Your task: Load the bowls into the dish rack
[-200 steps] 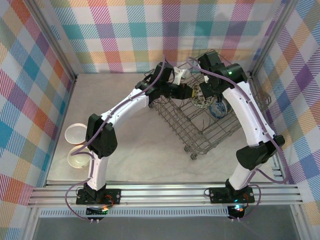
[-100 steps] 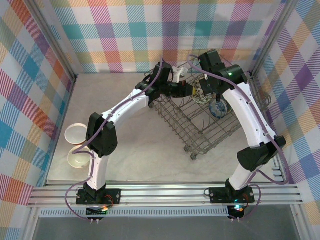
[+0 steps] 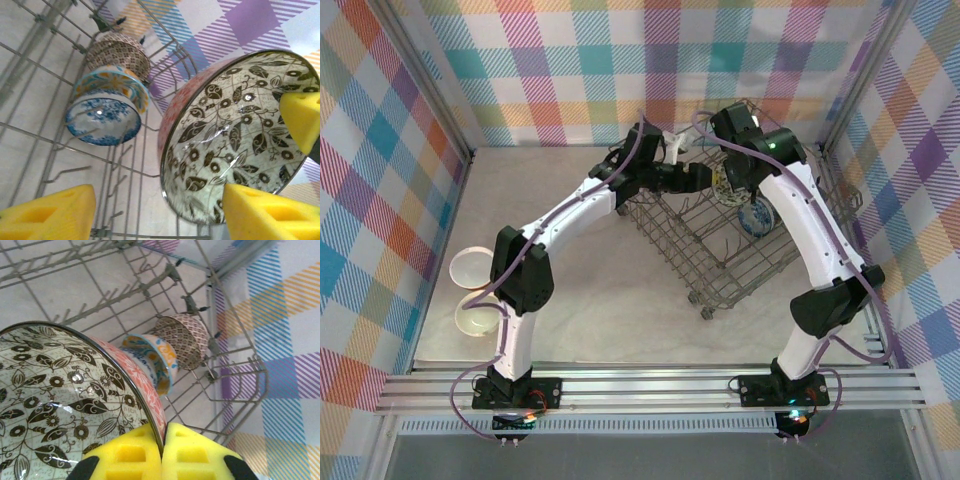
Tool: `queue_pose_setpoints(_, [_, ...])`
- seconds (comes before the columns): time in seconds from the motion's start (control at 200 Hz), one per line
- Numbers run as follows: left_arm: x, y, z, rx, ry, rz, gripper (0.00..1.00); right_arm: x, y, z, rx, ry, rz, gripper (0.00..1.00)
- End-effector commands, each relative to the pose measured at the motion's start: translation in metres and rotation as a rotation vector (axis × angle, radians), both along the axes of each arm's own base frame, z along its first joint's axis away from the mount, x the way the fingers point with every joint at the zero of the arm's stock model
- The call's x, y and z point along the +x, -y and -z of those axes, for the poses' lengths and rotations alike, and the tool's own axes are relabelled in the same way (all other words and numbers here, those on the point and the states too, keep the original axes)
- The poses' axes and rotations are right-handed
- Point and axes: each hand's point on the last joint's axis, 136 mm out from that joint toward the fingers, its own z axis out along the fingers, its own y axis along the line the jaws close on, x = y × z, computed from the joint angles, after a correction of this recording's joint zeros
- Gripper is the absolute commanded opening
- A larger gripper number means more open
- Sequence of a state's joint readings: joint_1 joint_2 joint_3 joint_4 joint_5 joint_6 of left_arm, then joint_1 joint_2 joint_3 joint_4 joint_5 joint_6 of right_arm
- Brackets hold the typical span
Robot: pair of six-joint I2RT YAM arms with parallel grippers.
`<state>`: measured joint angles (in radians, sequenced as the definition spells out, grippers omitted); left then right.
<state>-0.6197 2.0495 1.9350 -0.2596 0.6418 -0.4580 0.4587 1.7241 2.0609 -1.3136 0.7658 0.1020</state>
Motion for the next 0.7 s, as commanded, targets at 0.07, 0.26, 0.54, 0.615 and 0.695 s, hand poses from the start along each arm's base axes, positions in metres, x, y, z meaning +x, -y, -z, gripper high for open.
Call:
queue_pose_setpoints(0.07, [0.006, -0.054, -0.059, 0.018, 0.143, -0.113, 0.72, -0.008, 0.039, 0.0, -0.09, 0.067, 0.142, 0.0])
queue_pose_setpoints(0.26, [0.014, -0.101, -0.059, 0.077, 0.161, -0.218, 0.73, -0.01, 0.055, 0.022, -0.242, 0.055, 0.187, 0.0])
queue_pose_setpoints(0.54, [0.012, -0.13, -0.049, 0.116, 0.148, -0.283, 0.73, -0.006, 0.044, 0.04, -0.346, 0.109, 0.128, 0.0])
queue_pose_setpoints(0.615, [0.011, -0.131, -0.046, 0.123, 0.145, -0.283, 0.73, -0.003, 0.041, 0.043, -0.375, 0.117, 0.12, 0.0])
queue_pose_setpoints(0.695, [0.009, -0.132, -0.045, 0.129, 0.142, -0.282, 0.73, 0.001, 0.035, 0.046, -0.419, 0.132, 0.095, 0.0])
